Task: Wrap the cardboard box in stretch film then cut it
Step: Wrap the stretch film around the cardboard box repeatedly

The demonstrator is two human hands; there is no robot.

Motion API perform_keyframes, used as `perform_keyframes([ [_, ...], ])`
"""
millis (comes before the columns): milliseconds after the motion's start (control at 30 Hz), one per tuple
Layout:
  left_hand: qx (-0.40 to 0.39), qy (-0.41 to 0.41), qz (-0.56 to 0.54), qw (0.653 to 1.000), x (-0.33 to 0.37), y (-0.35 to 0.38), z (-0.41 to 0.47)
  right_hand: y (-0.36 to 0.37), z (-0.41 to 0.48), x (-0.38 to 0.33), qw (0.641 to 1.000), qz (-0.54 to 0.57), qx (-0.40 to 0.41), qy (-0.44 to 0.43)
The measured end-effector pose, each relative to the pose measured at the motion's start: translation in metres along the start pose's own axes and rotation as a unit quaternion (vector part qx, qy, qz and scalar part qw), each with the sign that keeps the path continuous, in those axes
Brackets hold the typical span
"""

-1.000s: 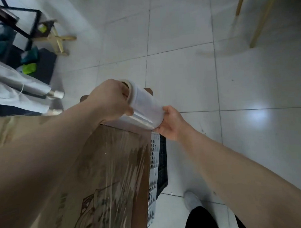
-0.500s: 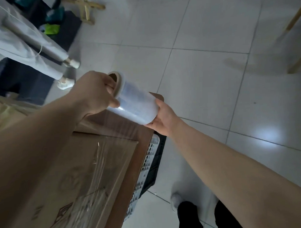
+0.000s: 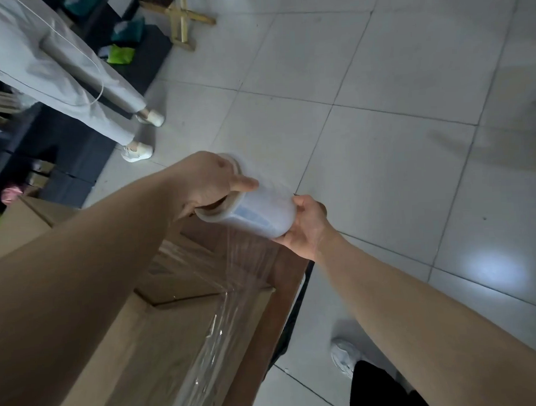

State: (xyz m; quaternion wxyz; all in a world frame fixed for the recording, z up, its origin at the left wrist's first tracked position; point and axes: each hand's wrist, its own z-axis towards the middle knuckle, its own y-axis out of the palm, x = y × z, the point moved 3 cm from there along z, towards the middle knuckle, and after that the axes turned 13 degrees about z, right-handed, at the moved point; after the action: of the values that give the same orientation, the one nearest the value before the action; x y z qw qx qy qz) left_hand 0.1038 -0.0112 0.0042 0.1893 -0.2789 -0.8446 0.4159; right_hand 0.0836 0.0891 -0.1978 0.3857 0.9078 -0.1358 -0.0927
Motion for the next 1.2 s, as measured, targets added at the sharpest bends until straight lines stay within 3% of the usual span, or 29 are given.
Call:
perform_keyframes([
  [167,-0.007,0.043,0.07,0.997,-0.008,-0.008,0.016,0.012,0.024,-0.007,0.998,-0.052,0.03,0.009],
  [300,0.018,0.051,0.082,0.995,-0.015,-0.023,0.031,0.03,0.045,-0.017,0.999,-0.052,-0.003,0.007],
  [500,0.051,-0.045,-0.008,0.998,-0.024,-0.04,0.051,0.055,0.07,-0.009,0.995,-0.064,-0.027,0.07],
  [767,0.054,-0.095,0.041,0.993,-0.046,-0.046,0.062,0.082,0.099,-0.011,0.976,-0.169,-0.007,0.137],
  [933,0.082,-0.1,0.086,0.988,-0.053,-0.057,0.067,0.105,0.113,-0.006,0.97,-0.178,-0.018,0.166],
  [1200,0.114,-0.188,0.002,0.976,-0.082,-0.069,0.092,0.117,0.138,0.015,0.953,-0.208,-0.051,0.214],
])
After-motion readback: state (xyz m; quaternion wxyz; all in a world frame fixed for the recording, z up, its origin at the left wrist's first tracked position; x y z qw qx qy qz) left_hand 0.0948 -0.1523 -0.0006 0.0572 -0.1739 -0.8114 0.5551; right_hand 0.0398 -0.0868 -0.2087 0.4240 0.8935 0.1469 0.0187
